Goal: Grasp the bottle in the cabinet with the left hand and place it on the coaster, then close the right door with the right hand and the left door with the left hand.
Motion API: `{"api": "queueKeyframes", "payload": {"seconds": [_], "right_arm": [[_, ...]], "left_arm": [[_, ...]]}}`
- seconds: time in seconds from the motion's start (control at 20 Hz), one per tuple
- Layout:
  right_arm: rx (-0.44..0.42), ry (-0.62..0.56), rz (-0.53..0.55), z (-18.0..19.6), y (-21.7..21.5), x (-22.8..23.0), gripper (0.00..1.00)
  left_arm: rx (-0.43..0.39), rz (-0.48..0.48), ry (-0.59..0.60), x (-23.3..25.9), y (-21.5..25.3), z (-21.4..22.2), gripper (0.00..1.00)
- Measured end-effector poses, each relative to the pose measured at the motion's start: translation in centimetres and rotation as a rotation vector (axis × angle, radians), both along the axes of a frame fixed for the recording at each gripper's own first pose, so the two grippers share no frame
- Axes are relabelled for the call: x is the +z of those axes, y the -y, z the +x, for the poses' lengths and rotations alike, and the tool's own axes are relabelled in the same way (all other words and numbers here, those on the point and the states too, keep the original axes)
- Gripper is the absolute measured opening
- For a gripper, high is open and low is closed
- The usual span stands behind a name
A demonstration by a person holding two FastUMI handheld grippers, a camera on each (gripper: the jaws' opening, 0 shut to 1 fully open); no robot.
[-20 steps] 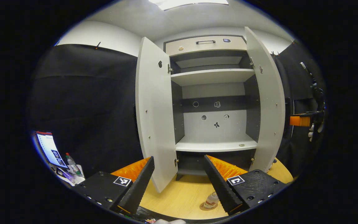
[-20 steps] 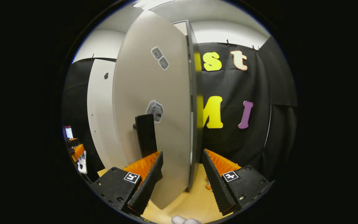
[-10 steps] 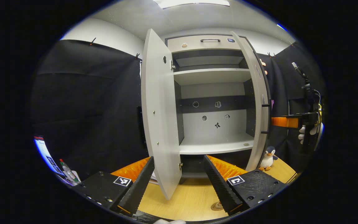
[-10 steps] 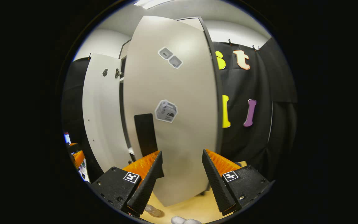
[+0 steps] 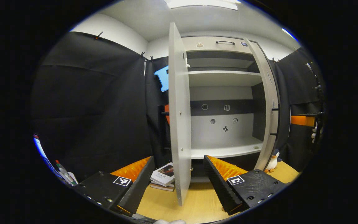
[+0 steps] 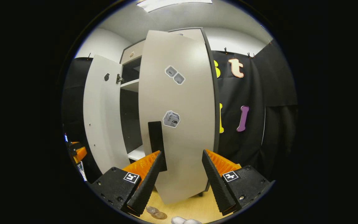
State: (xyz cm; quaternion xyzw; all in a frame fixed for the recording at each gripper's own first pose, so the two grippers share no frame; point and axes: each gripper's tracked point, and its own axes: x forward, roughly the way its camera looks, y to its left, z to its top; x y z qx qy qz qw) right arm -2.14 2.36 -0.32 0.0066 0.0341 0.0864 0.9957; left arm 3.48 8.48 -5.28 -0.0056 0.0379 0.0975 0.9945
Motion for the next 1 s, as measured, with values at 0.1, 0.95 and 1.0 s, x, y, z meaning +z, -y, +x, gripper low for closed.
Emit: {"api": "queueKeyframes", "payload": {"seconds": [0.1,0.95,1.0], "right_arm": [[-0.008,-0.002,-0.014,-0.4,0.1,-0.2,0.80],[-0.132,-0.090,-0.031,-5.5,1.6,-2.0,0.80],[-0.126,-0.090,-0.031,-5.5,1.5,-2.1,0.80]], "left_arm": [[0.017,0.030,0.014,0.6,-2.6,0.4,0.96],[-0.004,0.065,0.075,2.0,-12.9,8.7,0.95],[-0.013,0.061,0.076,1.9,-12.8,9.0,0.95]]}}
